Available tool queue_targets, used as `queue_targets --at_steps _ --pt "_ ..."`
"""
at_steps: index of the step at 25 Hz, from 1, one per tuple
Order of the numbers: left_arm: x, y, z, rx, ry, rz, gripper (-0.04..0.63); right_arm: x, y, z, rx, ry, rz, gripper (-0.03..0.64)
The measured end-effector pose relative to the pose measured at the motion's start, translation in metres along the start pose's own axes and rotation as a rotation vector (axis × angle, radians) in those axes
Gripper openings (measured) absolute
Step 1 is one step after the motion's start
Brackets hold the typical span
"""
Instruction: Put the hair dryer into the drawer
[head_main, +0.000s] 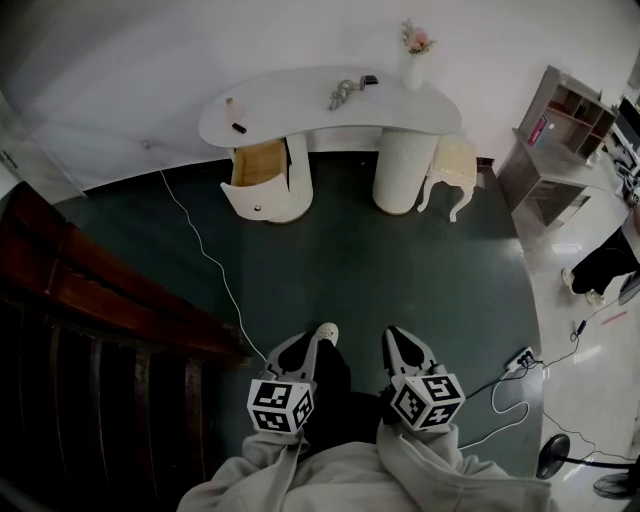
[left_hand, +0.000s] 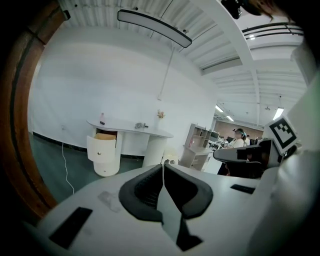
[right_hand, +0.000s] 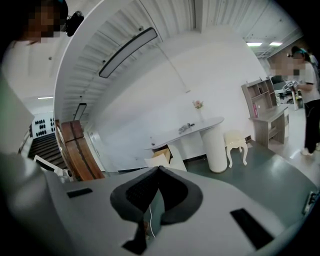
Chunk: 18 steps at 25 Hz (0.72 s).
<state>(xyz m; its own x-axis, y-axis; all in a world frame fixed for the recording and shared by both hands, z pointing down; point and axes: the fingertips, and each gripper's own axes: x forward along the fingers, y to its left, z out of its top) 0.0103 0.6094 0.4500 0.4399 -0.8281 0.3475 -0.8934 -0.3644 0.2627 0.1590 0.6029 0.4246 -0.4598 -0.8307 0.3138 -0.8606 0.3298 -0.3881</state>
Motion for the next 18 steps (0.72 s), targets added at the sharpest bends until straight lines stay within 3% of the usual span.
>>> queue_targets --at_steps 18 --pt "0.146 0.089 0.091 -0.050 0.007 0.006 0.021 0.147 -0.052 0.080 0.021 0.069 -0.037 0.049"
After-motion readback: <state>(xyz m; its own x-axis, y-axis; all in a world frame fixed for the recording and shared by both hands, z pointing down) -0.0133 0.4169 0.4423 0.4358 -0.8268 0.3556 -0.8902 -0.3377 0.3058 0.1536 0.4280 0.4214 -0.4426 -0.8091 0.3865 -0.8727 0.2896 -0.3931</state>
